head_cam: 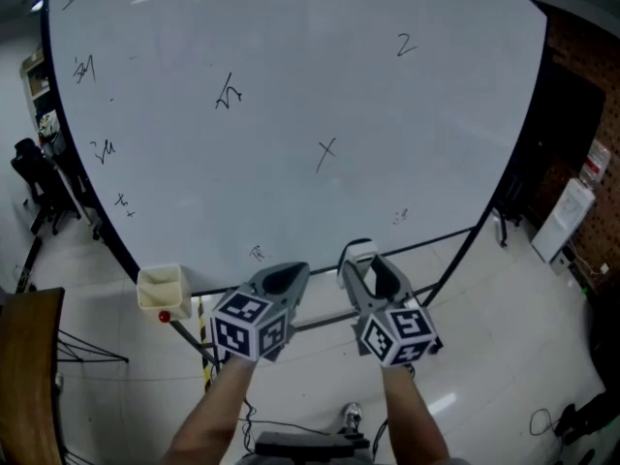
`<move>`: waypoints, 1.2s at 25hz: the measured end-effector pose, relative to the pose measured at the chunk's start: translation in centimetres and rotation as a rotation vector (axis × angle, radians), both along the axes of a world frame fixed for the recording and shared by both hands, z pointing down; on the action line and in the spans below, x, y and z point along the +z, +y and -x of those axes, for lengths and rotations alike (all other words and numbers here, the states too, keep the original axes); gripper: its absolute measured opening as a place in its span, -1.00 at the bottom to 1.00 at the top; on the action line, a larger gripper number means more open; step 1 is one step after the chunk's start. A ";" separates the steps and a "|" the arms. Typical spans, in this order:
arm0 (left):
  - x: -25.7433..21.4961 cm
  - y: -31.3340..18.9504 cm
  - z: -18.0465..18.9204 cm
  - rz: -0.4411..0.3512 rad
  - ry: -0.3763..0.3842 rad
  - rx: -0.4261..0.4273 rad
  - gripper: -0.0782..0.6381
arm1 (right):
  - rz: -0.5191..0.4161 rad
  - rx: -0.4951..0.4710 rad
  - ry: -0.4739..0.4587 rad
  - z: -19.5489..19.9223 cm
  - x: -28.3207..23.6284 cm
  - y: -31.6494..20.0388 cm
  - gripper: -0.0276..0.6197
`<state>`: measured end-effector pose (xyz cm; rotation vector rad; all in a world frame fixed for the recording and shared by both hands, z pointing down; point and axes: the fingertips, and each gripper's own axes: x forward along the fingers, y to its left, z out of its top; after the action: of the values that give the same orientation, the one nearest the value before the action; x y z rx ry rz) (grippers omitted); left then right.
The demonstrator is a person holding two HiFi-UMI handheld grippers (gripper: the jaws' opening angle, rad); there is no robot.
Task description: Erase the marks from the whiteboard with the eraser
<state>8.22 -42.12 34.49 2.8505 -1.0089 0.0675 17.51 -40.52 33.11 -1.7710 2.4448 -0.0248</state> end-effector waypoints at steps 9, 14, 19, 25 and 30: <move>-1.1 2.7 0.5 -0.022 0.007 0.008 -0.77 | -0.027 -0.003 0.041 1.7 -1.3 2.5 -0.20; -1.3 3.2 0.9 -0.031 0.006 0.006 -0.77 | -0.039 -0.008 0.040 2.2 -1.7 2.7 -0.21; -1.4 3.1 1.0 -0.033 0.006 0.005 -0.77 | -0.041 -0.006 0.062 2.4 -1.9 2.6 -0.21; -1.5 3.3 1.1 -0.033 0.010 0.009 -0.77 | -0.049 -0.015 0.068 3.0 -2.3 2.7 -0.21; -1.8 3.4 1.2 -0.039 0.016 0.007 -0.77 | -0.058 -0.022 0.073 3.3 -2.7 2.7 -0.21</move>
<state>7.01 -38.76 32.73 2.8851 -1.0076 0.0260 14.17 -37.82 30.38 -1.7507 2.4880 0.1091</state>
